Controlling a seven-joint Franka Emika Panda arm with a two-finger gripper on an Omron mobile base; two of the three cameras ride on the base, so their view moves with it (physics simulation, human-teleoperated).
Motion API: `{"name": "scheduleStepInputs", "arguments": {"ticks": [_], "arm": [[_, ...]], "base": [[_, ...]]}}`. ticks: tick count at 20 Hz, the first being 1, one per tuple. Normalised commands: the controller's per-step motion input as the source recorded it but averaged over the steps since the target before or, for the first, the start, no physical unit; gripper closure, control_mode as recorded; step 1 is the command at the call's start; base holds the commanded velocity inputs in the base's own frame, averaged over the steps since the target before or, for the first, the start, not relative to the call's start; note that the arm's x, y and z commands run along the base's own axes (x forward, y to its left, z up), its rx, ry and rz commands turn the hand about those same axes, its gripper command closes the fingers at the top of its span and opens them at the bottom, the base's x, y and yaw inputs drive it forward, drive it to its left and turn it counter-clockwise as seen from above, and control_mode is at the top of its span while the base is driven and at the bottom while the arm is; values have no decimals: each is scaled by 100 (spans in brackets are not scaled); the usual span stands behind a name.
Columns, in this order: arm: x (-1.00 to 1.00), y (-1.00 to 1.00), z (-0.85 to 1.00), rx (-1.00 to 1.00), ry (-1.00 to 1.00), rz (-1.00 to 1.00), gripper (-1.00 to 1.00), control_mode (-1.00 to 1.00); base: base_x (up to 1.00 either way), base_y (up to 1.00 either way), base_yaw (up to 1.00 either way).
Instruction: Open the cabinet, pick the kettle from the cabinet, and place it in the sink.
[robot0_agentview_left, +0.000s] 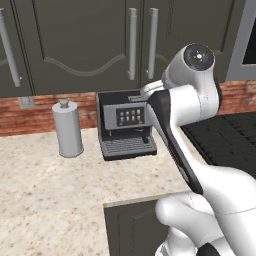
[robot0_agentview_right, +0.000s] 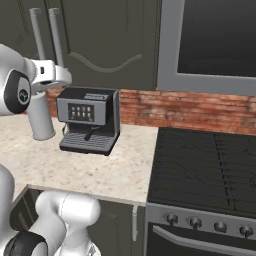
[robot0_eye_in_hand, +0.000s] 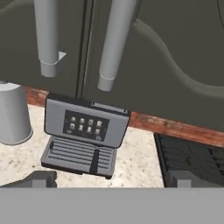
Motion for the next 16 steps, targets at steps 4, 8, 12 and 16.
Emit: {"name": "scheduleStepInputs", "arguments": {"ticks": [4,8,12,16], "arm": [[6,0,17,0,0,-3,-100,-100],[10,0,13,0,0,0,-100,-100],[11,6,8,0,-2,0,-100,-100],[12,4,8,0,-3,0,-100,-100]], "base": [[0,0,0],[0,0,0],[0,0,0],[0,0,0]]}}
